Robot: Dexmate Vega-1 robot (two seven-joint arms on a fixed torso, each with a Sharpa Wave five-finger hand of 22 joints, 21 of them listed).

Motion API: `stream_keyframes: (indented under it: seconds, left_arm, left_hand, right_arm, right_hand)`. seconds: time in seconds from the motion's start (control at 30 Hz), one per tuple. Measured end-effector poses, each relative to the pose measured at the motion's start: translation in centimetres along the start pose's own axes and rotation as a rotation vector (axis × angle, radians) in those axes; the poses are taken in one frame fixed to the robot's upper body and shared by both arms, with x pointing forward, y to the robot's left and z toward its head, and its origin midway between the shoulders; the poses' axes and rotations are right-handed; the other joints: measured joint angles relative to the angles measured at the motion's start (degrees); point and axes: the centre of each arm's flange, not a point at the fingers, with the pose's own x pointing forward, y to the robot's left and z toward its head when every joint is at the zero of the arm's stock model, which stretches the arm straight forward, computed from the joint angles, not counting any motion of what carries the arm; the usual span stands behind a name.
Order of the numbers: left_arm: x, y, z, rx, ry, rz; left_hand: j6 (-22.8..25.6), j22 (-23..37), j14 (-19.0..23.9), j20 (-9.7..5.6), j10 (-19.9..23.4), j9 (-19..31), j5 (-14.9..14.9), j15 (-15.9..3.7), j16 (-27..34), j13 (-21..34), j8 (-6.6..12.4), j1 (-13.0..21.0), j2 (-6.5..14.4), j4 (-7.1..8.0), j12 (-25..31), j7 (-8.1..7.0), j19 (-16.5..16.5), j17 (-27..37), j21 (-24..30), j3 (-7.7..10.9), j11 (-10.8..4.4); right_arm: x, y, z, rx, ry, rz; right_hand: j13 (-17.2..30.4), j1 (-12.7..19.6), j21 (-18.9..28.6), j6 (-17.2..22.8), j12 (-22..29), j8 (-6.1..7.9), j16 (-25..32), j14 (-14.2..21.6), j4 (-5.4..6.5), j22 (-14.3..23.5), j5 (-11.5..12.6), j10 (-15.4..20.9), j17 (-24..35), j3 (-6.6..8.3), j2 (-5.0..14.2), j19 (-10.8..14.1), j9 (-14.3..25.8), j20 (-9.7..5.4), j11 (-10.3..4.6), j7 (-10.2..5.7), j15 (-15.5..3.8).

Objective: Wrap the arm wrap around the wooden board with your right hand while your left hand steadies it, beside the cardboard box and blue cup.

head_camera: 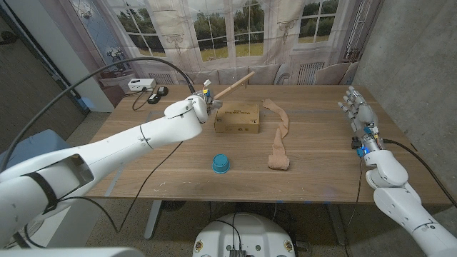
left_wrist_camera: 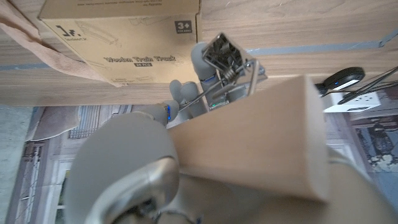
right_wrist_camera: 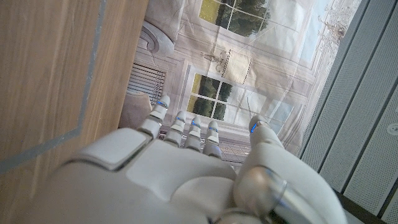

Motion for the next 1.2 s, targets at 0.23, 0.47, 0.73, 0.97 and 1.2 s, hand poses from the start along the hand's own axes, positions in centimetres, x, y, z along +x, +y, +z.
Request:
stream_keyframes:
  seconds: [0.23,0.47,0.73,0.97,1.2]
  left_arm:
    - [0.3,0.8,-0.1,0.012,-0.066,-0.007]
    - [0.6,1.1,0.0,0.004,-0.143,-0.033]
    - [0.4,0.4,1.4,0.004,-0.238,-0.099]
    - [1.1,1.8,0.1,-0.01,-0.235,-0.129]
    - [1.3,2.5,0.5,-0.015,-0.269,-0.173]
  left_hand:
    - [0.2,0.0,-0.1,0.01,-0.3,-0.2,0.4,-0.08,0.4,0.0,0.21,-0.5,-0.5,0.0,0.5,-0.23,-0.4,0.0,0.6,0.0,-0.29]
    - [0.5,0.0,-0.1,0.11,-0.3,-0.2,0.8,-0.09,0.7,0.0,0.62,-1.1,-0.5,-0.23,0.6,-0.54,-0.5,0.0,0.9,0.23,-0.3]
    - [1.3,0.0,-0.1,0.11,-0.3,-0.3,1.2,-0.1,0.8,-0.1,1.15,-1.1,-0.5,-0.23,0.7,-0.22,-0.5,0.0,1.0,0.23,-0.29]
    - [1.7,0.0,-0.2,0.11,-0.3,0.8,1.9,-0.2,0.8,-0.1,2.14,-1.7,-0.5,-0.24,0.7,0.19,-0.5,0.4,1.1,0.7,-0.29]
    - [2.2,0.0,-0.3,0.33,-0.3,0.2,2.1,-0.3,2.2,-0.1,2.2,-3.0,-1.4,-0.23,1.5,-0.33,-1.5,0.4,2.8,0.72,-0.28]
  right_arm:
    - [-1.3,0.7,1.1,-0.111,0.027,-0.019]
    - [-3.0,2.2,2.5,-0.209,0.044,-0.009]
    - [-4.2,4.7,4.4,-0.215,0.028,0.054]
    - [-5.3,5.6,3.8,-0.396,0.097,0.031]
    - [-6.4,6.9,4.0,-0.471,0.12,0.054]
  right_hand:
    - [0.0,0.3,0.0,0.0,0.0,0.0,0.0,0.3,-0.25,0.0,0.0,0.5,0.0,0.25,-0.04,0.0,0.0,0.0,0.1,0.01,0.31]
    - [0.0,0.6,0.0,0.2,0.0,0.0,0.0,0.3,-0.75,0.0,0.0,0.7,-0.3,0.27,-0.28,0.2,0.0,-0.2,-0.1,0.21,0.31]
    - [0.0,1.2,0.0,0.2,0.0,0.0,0.0,0.6,-0.78,0.0,0.0,0.7,-0.3,0.31,-0.15,0.2,0.0,-0.2,-0.1,0.21,0.0]
    - [0.0,1.4,0.0,0.2,0.0,0.0,0.0,0.6,-0.94,0.0,0.0,0.7,-0.3,0.47,-0.32,0.2,0.0,-0.2,-0.1,0.21,0.0]
    - [0.0,1.4,-0.2,0.2,0.0,0.0,-0.3,0.6,-1.34,0.0,0.0,0.7,-0.3,0.4,-0.39,0.2,0.0,-0.2,-0.1,0.21,0.0]
